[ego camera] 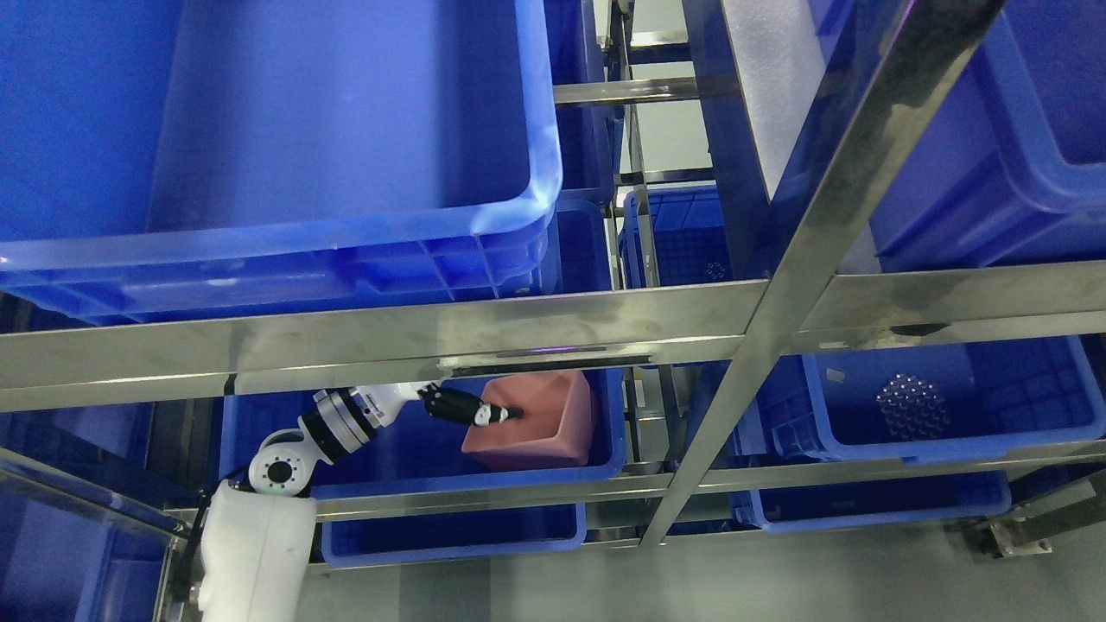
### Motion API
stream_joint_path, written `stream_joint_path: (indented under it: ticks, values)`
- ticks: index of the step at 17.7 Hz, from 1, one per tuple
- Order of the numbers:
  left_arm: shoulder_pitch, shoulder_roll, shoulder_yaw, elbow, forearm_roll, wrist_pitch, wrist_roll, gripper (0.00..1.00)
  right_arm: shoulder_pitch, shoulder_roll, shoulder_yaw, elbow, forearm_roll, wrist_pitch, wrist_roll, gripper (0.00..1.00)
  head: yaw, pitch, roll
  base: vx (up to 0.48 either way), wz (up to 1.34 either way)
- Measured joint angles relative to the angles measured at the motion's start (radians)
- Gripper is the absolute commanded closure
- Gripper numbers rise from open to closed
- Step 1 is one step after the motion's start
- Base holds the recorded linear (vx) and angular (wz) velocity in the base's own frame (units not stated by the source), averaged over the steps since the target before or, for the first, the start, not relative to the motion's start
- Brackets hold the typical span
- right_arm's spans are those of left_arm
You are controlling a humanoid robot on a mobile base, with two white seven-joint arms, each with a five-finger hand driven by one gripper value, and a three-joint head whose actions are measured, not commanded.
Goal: Place storage box into left shelf container
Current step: 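Release the box and withdraw the left hand from the bin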
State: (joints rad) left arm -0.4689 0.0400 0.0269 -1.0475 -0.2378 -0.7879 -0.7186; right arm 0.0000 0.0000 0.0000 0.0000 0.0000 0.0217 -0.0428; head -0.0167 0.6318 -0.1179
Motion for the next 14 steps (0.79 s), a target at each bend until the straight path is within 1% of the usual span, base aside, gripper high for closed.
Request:
stream_joint_path:
  ticks: [2, 4, 6, 8, 11, 12, 14]
  values:
    - [0.056, -0.007, 0.002, -0.037, 0.080, 0.040, 0.166, 0.01, 0.000, 0.000, 0.000, 0.000, 0.000, 0.000, 0.000, 0.00, 0.0000, 0.000, 0.000, 0.000, 0.00]
    - [0.127, -0.013, -0.007, -0.085, 0.155, 0.067, 0.307, 0.01, 0.000, 0.000, 0.000, 0.000, 0.000, 0.000, 0.000, 0.00, 0.0000, 0.000, 0.000, 0.000, 0.00]
    - [0.203, -0.018, -0.025, -0.144, 0.217, 0.104, 0.393, 0.00, 0.000, 0.000, 0.000, 0.000, 0.000, 0.000, 0.000, 0.00, 0.0000, 0.000, 0.000, 0.000, 0.00]
    - [0.268, -0.021, -0.043, -0.213, 0.277, 0.191, 0.492, 0.00, 0.000, 0.000, 0.000, 0.000, 0.000, 0.000, 0.000, 0.00, 0.0000, 0.000, 0.000, 0.000, 0.00]
    - [0.346, -0.026, -0.058, -0.300, 0.344, 0.308, 0.693, 0.00, 0.000, 0.000, 0.000, 0.000, 0.000, 0.000, 0.000, 0.00, 0.0000, 0.000, 0.000, 0.000, 0.00]
    - [0.372, -0.028, -0.063, -0.329, 0.361, 0.338, 0.734, 0.00, 0.000, 0.000, 0.000, 0.000, 0.000, 0.000, 0.000, 0.00, 0.0000, 0.000, 0.000, 0.000, 0.00]
    - [0.406, -0.030, -0.071, -0.372, 0.385, 0.358, 0.776, 0.00, 0.000, 0.000, 0.000, 0.000, 0.000, 0.000, 0.000, 0.00, 0.0000, 0.000, 0.000, 0.000, 0.02]
